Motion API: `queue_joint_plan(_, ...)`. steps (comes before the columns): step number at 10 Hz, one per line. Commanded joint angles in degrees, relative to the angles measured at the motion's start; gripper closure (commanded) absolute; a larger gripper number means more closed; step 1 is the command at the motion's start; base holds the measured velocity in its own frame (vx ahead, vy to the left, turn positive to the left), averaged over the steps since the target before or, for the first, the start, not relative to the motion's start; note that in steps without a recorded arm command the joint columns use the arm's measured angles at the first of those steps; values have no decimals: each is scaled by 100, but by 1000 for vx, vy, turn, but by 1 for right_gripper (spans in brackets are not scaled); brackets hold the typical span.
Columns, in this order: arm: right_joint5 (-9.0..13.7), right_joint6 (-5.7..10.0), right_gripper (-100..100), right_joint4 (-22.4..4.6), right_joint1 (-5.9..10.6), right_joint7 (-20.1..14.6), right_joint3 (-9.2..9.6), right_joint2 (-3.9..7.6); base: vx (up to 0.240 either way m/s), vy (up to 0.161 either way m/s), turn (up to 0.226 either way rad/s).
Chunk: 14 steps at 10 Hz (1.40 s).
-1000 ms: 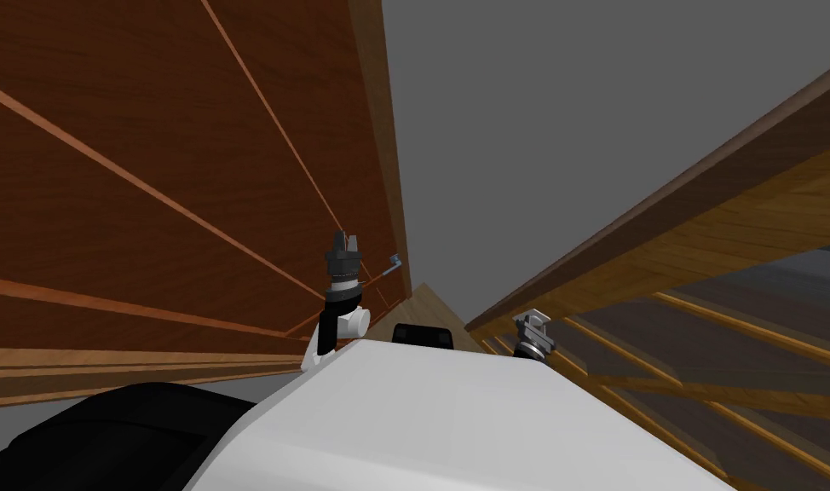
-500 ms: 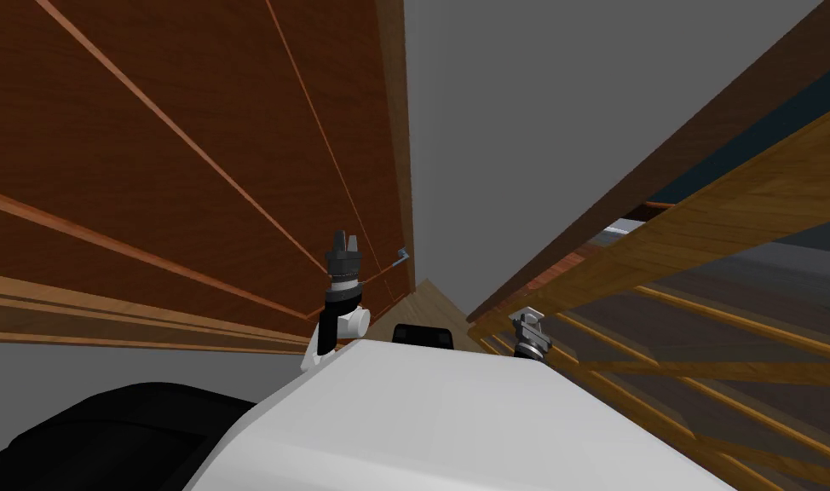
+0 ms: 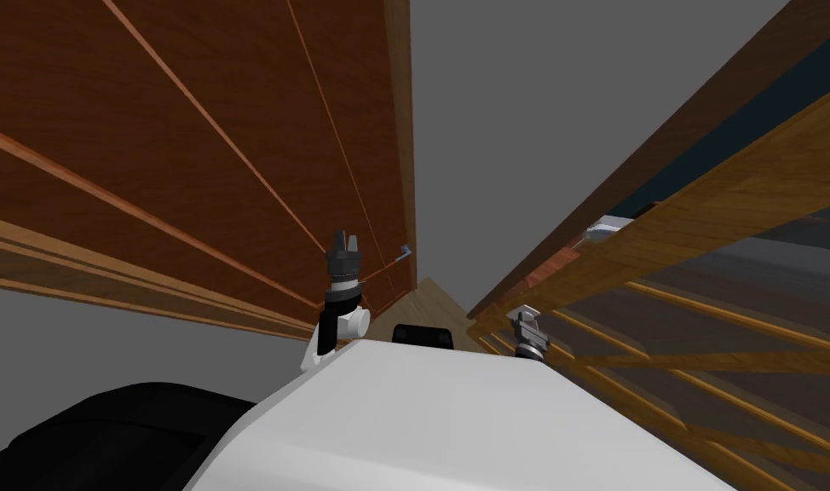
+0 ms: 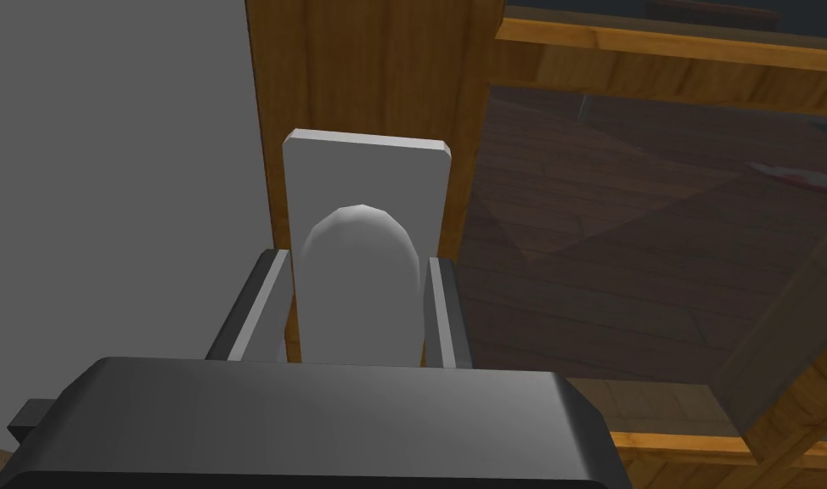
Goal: Pull the door open
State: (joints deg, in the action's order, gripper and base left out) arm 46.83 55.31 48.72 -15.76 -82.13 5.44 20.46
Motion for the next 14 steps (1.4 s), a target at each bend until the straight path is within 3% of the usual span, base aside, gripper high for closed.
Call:
queue_joint_plan(1,-76,0,100,68,-62,-65,135,31,-232,-11,85)
queue_joint_plan(5,-301,80,100,218,-186,-248,491,165,-240,5,75)
queue_joint_plan(7,-308,57,100,248,-180,-234,502,168,-163,20,45)
queue_joint_plan(8,-396,106,100,284,-236,-304,648,206,-152,7,61)
queue_joint_plan(14,-679,304,100,449,-421,-519,1087,387,-240,2,55)
